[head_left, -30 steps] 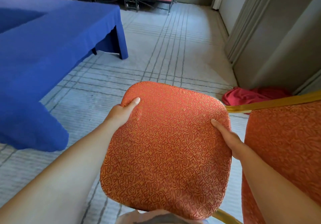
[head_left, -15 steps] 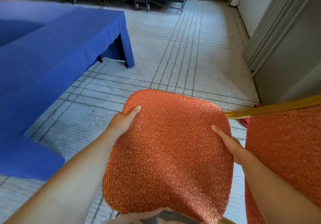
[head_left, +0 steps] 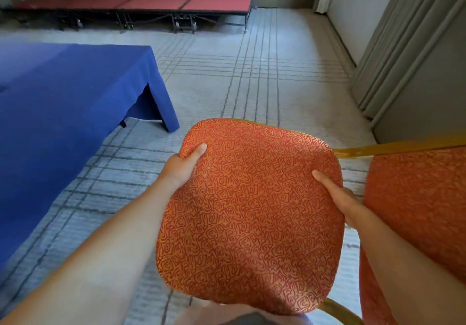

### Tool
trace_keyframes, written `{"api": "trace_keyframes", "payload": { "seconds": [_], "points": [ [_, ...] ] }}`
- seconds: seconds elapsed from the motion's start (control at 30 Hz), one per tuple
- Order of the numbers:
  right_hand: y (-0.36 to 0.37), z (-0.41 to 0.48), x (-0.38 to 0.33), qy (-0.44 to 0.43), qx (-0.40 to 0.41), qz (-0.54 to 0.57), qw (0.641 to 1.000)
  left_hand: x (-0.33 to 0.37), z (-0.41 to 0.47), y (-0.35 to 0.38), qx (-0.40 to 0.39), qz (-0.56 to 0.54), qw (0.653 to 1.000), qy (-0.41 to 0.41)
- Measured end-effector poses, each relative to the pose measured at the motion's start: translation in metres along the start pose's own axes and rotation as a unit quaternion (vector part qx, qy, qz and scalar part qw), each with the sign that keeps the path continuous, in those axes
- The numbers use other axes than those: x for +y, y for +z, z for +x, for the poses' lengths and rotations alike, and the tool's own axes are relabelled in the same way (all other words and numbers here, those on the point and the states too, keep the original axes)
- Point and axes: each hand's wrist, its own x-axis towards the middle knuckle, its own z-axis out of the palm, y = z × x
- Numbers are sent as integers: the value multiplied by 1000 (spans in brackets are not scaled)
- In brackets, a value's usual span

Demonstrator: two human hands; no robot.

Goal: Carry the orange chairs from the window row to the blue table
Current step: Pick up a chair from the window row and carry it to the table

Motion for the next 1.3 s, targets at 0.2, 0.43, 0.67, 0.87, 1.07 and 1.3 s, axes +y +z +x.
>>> {"api": "trace_keyframes", "payload": {
  "seconds": [0.2,0.43,0.67,0.87,1.07,1.3],
  "points": [
    [27,90,-101,-17,3,4,1000,68,125,13,-8,10,1000,-11],
    [49,255,-224,-29,-5,-25,999,136,282,56,-4,-15,1000,-23],
    [69,402,-326,11,-44,-48,998,208,411,77,23,-22,999,-42],
    [123,496,-387,15,-65,-51,996,237,522,77,47,-28,995,-80],
    [192,595,-473,12,-58,-62,996,271,670,70,41,-11,995,-94],
    [276,711,-611,0,-58,-49,997,360,854,32,43,-3,996,-82]
  ]
}}
